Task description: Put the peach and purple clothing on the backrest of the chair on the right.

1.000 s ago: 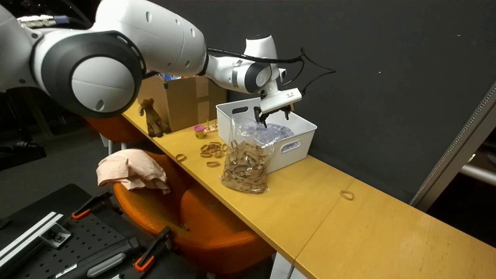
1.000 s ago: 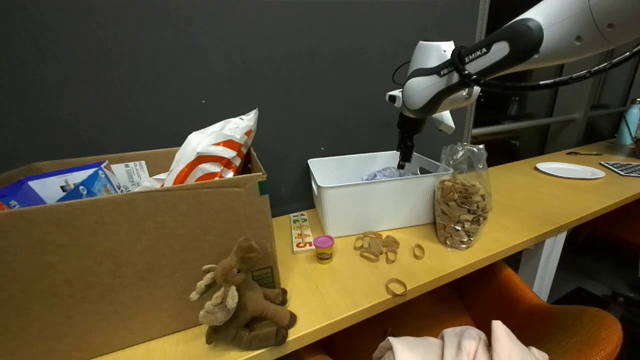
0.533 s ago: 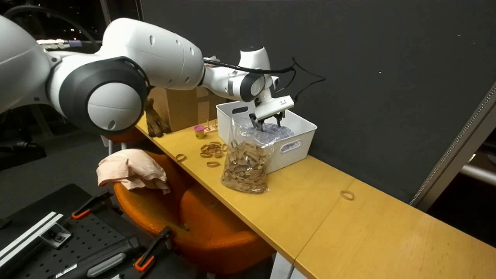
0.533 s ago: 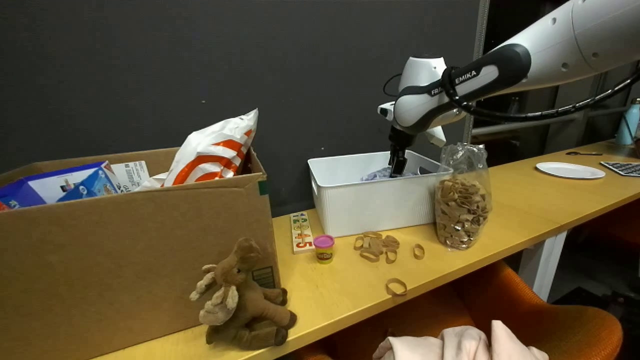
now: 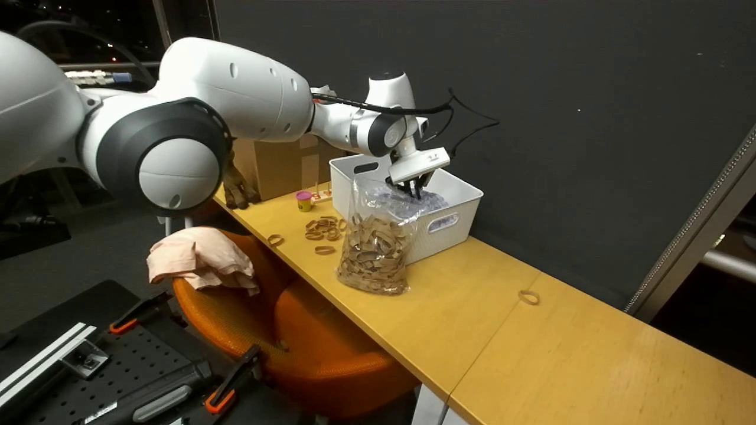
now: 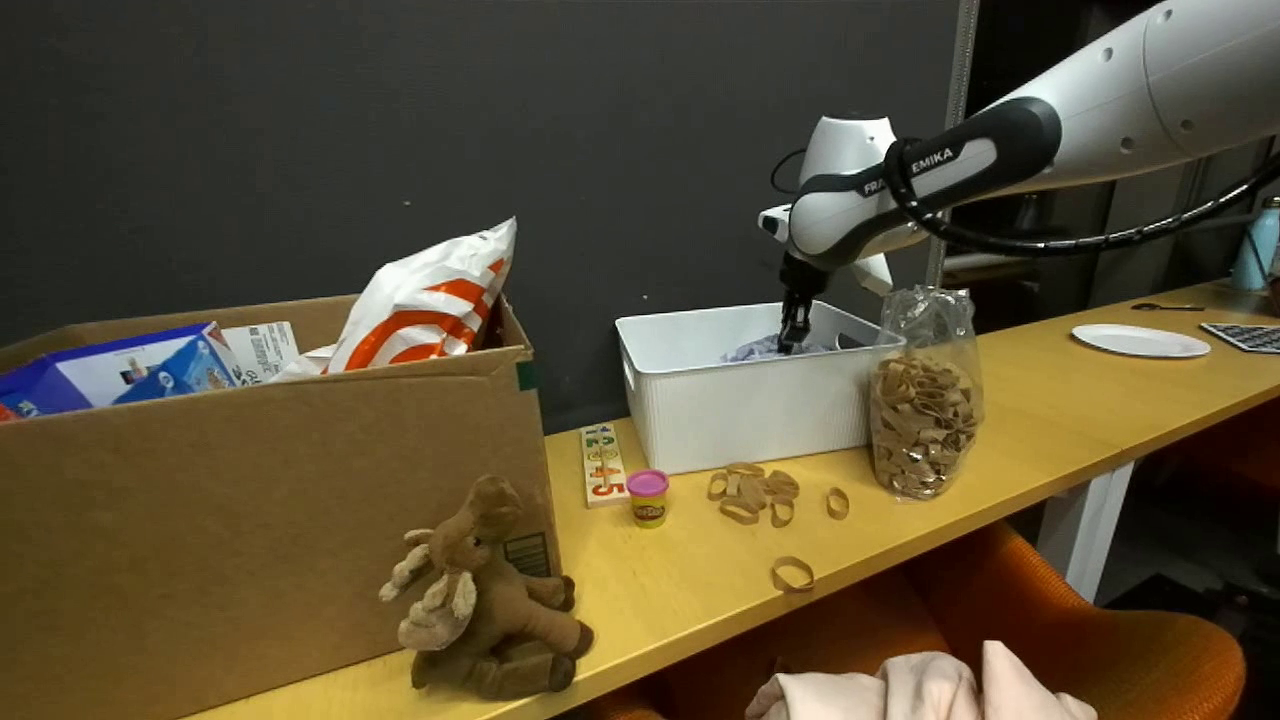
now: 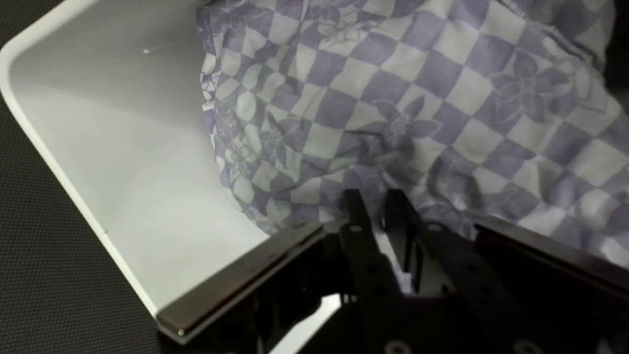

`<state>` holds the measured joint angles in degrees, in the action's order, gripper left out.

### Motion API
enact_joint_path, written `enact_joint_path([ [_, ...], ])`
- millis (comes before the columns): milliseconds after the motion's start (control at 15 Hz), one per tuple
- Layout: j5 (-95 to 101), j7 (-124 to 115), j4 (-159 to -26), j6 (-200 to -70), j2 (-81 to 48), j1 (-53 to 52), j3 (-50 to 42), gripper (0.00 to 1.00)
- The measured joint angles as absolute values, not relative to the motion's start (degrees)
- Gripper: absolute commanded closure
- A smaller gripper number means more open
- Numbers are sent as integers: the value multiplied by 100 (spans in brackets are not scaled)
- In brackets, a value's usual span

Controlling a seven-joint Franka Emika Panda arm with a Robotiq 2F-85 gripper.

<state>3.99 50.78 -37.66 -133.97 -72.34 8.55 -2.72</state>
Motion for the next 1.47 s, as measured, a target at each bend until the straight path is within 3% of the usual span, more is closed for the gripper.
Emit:
enact_joint_path([
  [933, -151, 4643, -3481, -12631, -6985, 874, -200, 100],
  [1467, -101, 4075, -3547, -11097, -5681, 345, -244, 100],
])
